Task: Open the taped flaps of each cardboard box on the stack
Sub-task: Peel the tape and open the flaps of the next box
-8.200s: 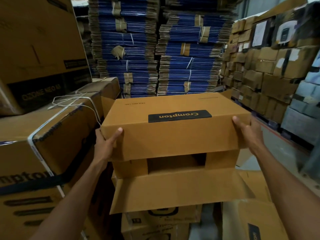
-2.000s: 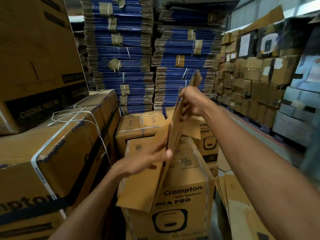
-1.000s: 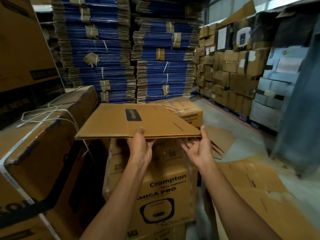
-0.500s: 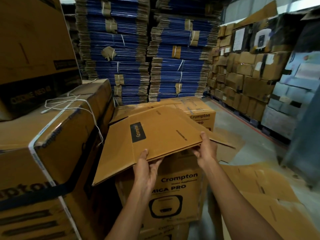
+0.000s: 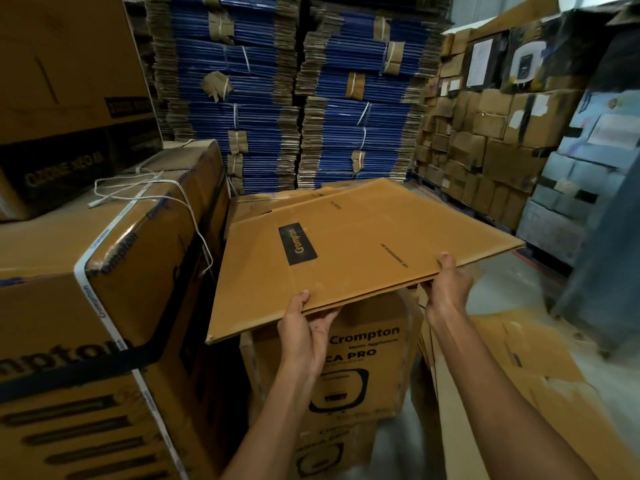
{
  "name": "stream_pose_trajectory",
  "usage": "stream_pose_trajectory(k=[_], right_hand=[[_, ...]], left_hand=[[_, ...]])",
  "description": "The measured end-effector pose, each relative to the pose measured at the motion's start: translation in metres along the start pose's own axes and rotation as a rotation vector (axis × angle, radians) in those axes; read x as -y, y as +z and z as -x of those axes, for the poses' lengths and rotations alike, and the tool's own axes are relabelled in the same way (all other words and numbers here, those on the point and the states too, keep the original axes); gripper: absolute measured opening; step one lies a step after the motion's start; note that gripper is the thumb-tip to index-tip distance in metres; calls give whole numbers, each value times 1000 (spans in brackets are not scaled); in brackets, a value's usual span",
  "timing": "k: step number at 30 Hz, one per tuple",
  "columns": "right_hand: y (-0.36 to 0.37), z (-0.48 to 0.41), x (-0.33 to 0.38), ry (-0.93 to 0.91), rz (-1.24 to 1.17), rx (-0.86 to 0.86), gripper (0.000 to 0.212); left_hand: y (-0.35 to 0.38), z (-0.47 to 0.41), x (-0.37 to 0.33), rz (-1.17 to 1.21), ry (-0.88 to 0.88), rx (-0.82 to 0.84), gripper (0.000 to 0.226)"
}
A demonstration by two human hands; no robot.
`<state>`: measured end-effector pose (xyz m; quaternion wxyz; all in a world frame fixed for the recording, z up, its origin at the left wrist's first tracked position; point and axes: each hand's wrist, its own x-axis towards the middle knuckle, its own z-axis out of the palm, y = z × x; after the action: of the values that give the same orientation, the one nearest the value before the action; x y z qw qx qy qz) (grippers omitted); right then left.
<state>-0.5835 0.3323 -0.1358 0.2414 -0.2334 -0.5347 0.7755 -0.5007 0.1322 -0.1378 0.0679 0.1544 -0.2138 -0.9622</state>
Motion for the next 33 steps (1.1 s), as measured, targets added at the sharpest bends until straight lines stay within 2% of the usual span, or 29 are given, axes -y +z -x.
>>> stream_pose_trajectory(k=[3, 11, 19, 22, 24, 28, 33], right_hand=[[-13, -1, 8, -23, -55, -21, 18], [-67, -21, 28, -5, -161, -30, 17], [-158, -54, 73, -9, -279, -5, 18], [-198, -67, 102, -80, -285, 3, 17], [-230, -76, 122, -124, -309, -14, 16], [-297, -99, 144, -141, -320, -82, 13], [-374, -122, 139, -36, -349, -223, 8]], left_hand=[[5, 10, 10, 8, -28, 15, 18], [24, 45, 55, -36, -21, 78, 17], [62, 103, 136, -139, 72, 146, 14], [80, 122, 170, -124, 86, 199, 23], [94, 131, 195, -118, 54, 230, 34], [119, 141, 251, -149, -58, 244, 40], [123, 138, 321, -250, -238, 254, 18]])
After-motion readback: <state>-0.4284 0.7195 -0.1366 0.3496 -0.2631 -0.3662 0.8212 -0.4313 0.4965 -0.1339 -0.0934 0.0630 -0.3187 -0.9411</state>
